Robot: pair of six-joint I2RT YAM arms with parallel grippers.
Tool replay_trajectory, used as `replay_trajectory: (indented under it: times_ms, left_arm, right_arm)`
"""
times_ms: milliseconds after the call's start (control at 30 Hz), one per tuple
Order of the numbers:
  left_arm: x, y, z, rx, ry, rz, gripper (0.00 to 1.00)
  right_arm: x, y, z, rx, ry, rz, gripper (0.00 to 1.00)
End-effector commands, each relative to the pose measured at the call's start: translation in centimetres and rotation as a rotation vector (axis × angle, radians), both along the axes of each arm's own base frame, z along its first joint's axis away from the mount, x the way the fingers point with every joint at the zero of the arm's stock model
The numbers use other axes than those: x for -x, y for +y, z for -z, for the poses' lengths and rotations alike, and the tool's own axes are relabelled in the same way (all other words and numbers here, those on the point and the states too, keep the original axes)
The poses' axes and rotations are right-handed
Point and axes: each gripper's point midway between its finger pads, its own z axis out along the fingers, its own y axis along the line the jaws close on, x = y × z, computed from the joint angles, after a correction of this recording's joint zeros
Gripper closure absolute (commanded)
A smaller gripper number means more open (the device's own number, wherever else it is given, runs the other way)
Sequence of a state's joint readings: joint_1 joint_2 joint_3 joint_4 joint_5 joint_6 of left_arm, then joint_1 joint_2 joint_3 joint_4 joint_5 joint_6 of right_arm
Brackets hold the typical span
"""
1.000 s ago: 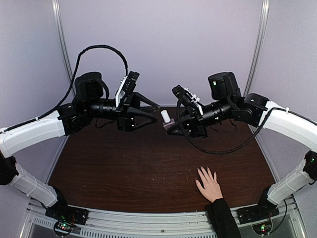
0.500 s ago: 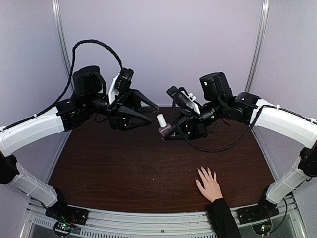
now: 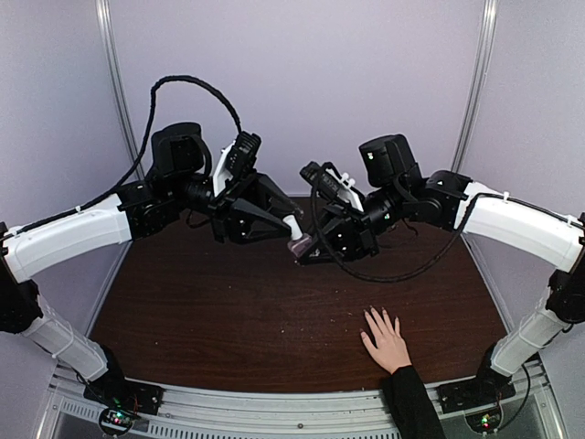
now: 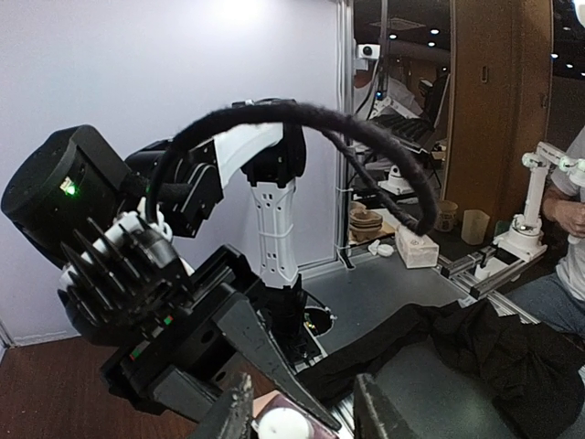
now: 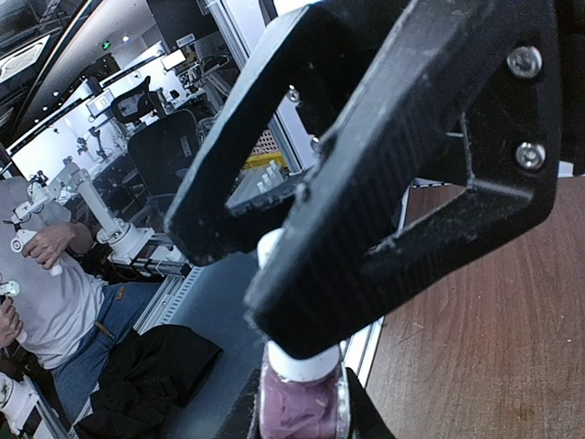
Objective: Paint the nails
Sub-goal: Unscrew the cap of the nail polish bottle.
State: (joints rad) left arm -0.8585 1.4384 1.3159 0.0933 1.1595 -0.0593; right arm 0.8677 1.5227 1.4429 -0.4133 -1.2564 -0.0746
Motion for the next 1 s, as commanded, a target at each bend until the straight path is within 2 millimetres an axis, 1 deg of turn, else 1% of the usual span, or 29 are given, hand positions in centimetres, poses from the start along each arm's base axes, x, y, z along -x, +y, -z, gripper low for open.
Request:
replay_trajectory:
  times_ms: [0, 233, 367, 400, 533, 600, 733, 833, 967]
  left_arm:
    - [0.7, 0.0, -1.0, 0.035, -0.039, 0.040, 0.63]
    - [0.7, 0.1, -0.6, 0.029, -0.038, 0.034, 0.75]
    - [0.4, 0.1, -0.5, 0.024, -0.034, 0.008, 0.85]
    - [0.3, 0.0, -0.5, 0.021, -0.033, -0.005, 0.89]
    - [-0.4, -0.1, -0.2, 0.008, -0.027, -0.064, 0.96]
    - [-1.1, -0.3, 0.0, -0.002, -0.023, -0.114, 1.00]
    - [-2.8, -0.7, 0.5, -0.028, -0.010, -0.223, 1.00]
    - [-3.7, -1.1, 0.8, -0.039, 0.015, -0.264, 1.00]
    - [-5.7, -1.6, 1.3, -0.051, 0.047, -0.371, 1.00]
  right_arm:
    - [0.6, 0.2, -2.0, -0.059, -0.022, -0.042, 1.00]
    - [0.7, 0.2, -2.2, -0.068, -0.016, -0.049, 1.00]
    - [0.5, 0.2, -2.4, -0.070, -0.026, -0.034, 1.00]
    - [0.3, 0.2, -2.4, -0.071, -0.034, -0.023, 1.00]
    - [-1.1, 0.0, -2.5, -0.066, -0.090, 0.067, 1.00]
    - [-2.1, -0.1, -2.4, -0.059, -0.132, 0.134, 1.00]
    - [-4.1, -0.4, -2.2, -0.041, -0.219, 0.277, 1.00]
    - [-5.6, -0.7, -2.2, -0.028, -0.264, 0.378, 1.00]
    - [-8.0, -1.2, -2.0, -0.003, -0.315, 0.527, 1.00]
